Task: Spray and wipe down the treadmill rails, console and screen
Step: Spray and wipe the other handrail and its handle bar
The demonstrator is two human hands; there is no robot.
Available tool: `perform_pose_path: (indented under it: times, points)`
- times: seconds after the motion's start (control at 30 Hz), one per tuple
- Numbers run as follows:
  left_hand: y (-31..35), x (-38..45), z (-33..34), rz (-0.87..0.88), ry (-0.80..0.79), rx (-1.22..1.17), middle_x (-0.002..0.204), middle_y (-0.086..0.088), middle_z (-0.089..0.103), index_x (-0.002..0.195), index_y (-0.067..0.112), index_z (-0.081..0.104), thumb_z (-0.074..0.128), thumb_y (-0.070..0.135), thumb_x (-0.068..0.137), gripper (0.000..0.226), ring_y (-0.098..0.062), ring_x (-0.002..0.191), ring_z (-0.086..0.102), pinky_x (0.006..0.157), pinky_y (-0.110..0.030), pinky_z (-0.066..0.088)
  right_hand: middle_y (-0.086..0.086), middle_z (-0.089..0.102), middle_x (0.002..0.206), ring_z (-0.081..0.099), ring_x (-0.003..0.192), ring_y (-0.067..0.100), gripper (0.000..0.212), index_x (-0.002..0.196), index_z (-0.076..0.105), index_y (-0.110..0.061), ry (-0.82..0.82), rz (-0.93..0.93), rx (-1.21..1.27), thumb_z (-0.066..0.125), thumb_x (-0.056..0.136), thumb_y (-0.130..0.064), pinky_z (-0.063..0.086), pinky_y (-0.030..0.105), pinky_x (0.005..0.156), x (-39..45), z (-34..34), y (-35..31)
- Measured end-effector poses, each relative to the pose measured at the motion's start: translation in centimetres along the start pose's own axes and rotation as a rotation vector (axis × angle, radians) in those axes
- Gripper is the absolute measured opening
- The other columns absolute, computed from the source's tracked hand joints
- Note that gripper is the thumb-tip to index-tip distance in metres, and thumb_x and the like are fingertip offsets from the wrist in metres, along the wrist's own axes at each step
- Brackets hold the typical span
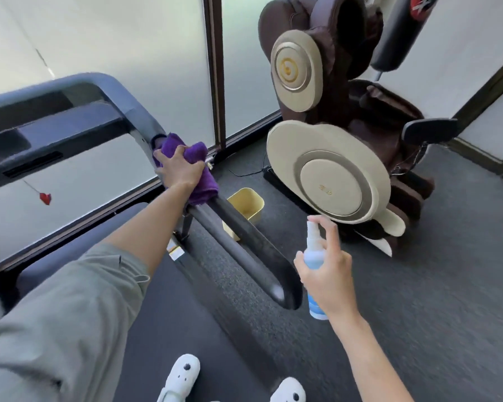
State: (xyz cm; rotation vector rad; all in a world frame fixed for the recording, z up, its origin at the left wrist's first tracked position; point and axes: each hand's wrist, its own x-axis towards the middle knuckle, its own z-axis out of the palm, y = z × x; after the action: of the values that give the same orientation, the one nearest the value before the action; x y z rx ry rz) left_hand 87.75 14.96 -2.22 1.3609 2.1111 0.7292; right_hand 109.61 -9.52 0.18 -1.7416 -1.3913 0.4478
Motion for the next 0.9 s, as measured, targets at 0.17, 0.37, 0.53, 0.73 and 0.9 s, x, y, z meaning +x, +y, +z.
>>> perform_pose_path:
  times: [0.17,0.37,0.53,0.73,0.9]
  points:
    - [0.0,-4.3,1.7,-0.066,0.068,-0.077,0.141,-0.013,0.027,0.126,0.029,0.053,0.064,0.034,0.082,0.046,-0.043,0.120,0.044,0.103,-0.044,0.040,-0.023,0.047,0.067,0.046,0.064,0.014,0.063,0.121,0.038,-0.038,-0.188,-0.129,0.023,0.065,0.079,0.000,0.035,0.023,0.061,3.9,-0.6,0.8]
    - [0.8,-8.1,3.5,-0.103,0.141,-0.044,0.138,-0.011,0.030,0.121,0.032,0.056,0.063,0.031,0.080,0.042,-0.041,0.114,0.047,0.091,-0.036,0.042,-0.019,0.049,0.069,0.054,0.064,0.018,0.063,0.125,0.042,-0.033,-0.252,-0.214,0.091,0.067,0.079,0.001,0.049,0.032,0.065,6.0,-0.5,1.4]
    - [0.7,-7.4,4.6,-0.099,0.222,0.001,0.133,-0.012,0.033,0.119,0.031,0.055,0.066,0.035,0.079,0.041,-0.040,0.110,0.049,0.088,-0.040,0.044,0.004,0.061,0.073,0.059,0.065,0.026,0.057,0.128,0.047,-0.023,-0.345,-0.238,0.141,0.067,0.080,0.002,0.052,0.041,0.065,8.1,1.5,1.2]
    - [1.1,-3.2,4.2,-0.121,0.264,0.082,0.134,-0.014,0.031,0.120,0.027,0.052,0.066,0.037,0.080,0.043,-0.041,0.114,0.043,0.090,-0.045,0.044,-0.001,0.055,0.069,0.056,0.060,0.023,0.062,0.126,0.043,-0.033,-0.385,-0.288,0.161,0.067,0.080,0.001,0.051,0.036,0.060,11.8,3.9,0.4]
    - [1.5,2.4,2.3,-0.140,0.260,0.142,0.134,-0.015,0.031,0.125,0.028,0.050,0.066,0.037,0.080,0.048,-0.042,0.113,0.044,0.092,-0.044,0.043,-0.020,0.046,0.072,0.054,0.063,0.008,0.066,0.123,0.039,-0.040,-0.370,-0.361,0.178,0.067,0.080,0.001,0.040,0.009,0.055,15.0,5.6,0.7]
